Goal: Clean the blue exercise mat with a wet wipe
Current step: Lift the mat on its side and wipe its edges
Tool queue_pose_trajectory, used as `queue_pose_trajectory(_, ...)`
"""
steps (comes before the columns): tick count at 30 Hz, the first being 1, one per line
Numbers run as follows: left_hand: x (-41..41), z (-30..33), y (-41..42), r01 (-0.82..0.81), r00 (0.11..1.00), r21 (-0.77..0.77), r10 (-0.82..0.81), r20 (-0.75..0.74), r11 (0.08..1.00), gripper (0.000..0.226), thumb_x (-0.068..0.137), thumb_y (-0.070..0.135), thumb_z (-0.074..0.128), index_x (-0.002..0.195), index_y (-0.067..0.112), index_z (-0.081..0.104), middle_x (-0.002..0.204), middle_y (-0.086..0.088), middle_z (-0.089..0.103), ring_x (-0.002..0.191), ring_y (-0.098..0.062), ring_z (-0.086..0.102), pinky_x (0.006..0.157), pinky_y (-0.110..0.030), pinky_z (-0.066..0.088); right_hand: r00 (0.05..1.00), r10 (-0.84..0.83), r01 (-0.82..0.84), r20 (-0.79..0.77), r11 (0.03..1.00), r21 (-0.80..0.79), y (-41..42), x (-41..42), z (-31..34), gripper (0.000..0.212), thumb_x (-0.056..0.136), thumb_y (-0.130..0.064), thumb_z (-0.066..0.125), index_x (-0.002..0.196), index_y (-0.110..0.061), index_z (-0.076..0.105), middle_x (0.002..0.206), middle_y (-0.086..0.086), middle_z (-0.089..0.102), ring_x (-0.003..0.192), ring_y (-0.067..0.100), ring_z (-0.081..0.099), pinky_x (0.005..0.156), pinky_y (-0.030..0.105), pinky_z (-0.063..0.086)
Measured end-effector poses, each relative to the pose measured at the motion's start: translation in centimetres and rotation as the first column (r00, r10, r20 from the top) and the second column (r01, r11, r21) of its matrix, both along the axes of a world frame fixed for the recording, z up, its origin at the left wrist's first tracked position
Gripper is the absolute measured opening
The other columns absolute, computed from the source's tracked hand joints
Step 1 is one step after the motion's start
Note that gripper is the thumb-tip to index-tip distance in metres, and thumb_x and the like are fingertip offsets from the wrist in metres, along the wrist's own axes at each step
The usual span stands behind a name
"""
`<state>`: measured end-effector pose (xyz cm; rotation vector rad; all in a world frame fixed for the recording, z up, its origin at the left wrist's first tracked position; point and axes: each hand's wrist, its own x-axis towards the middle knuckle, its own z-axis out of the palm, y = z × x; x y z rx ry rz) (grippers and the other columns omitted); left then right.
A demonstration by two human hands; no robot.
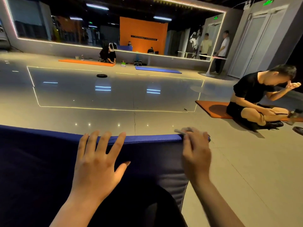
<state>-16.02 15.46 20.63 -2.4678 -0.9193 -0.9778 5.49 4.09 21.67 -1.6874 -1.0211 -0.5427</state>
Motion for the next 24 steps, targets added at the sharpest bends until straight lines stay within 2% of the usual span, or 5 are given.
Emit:
queue_pose_trajectory(3,0.1,0.1,-0.3,-0.010,1.000,0.013,0.010,0.011,1.000,0.069,0.074,0.048,0.072,0.131,0.014,0.053,0.116,-0.023,0.058,0.110,-0.049,0.052,0.100,-0.063,0.035,0.974,0.168,-0.147,0.155,0.980,-0.133,2.1,-5.5,-0.6,0.032,0.095,-0.020,0.041,0.110,-0.016,0.069,0.117,-0.006,0.065,0.120,0.012,0.054,0.122,0.040,0.014)
queue_pose_trajectory(9,-0.6,0.1,-0.2,0.010,1.000,0.044,-0.010,0.019,0.999,0.058,0.080,0.038,0.067,0.132,0.014,0.055,0.116,-0.019,0.059,0.112,-0.046,0.053,0.101,-0.061,0.036,0.845,0.261,-0.142,0.466,0.951,-0.275,0.9,-3.6,-1.7,0.040,0.089,-0.001,0.048,0.125,-0.010,0.064,0.139,0.003,0.057,0.136,0.019,0.046,0.119,0.045,0.022)
queue_pose_trajectory(16,0.0,0.4,-0.9,-0.025,0.999,0.001,0.025,0.025,1.000,0.072,0.065,0.035,0.085,0.128,0.010,0.062,0.113,-0.022,0.060,0.109,-0.047,0.055,0.099,-0.063,0.038,0.992,-0.123,0.127,0.030,0.963,-0.237,-4.9,6.4,-1.4,0.040,0.096,-0.018,0.037,0.127,-0.013,0.062,0.129,0.008,0.063,0.122,0.023,0.053,0.110,0.034,0.033)
queue_pose_trajectory(19,0.0,0.5,-1.1,-0.032,0.999,0.000,0.032,0.032,0.999,0.074,0.063,0.037,0.086,0.128,0.010,0.062,0.114,-0.022,0.060,0.109,-0.048,0.055,0.098,-0.064,0.038,0.999,-0.047,0.044,-0.013,0.990,-0.133,-3.5,4.5,-1.1,0.039,0.097,-0.023,0.037,0.125,-0.015,0.063,0.129,0.004,0.061,0.115,0.003,0.049,0.088,0.014,0.045)
queue_pose_trajectory(24,0.2,0.5,-1.1,-0.037,0.999,-0.010,0.037,0.023,0.999,0.072,0.066,0.037,0.083,0.129,0.012,0.061,0.114,-0.020,0.060,0.110,-0.046,0.055,0.100,-0.063,0.037,0.954,0.216,-0.188,0.208,0.971,-0.146,1.3,-4.1,-0.6,0.029,0.096,-0.015,0.043,0.110,-0.008,0.067,0.120,0.006,0.065,0.117,0.018,0.054,0.112,0.021,0.030)
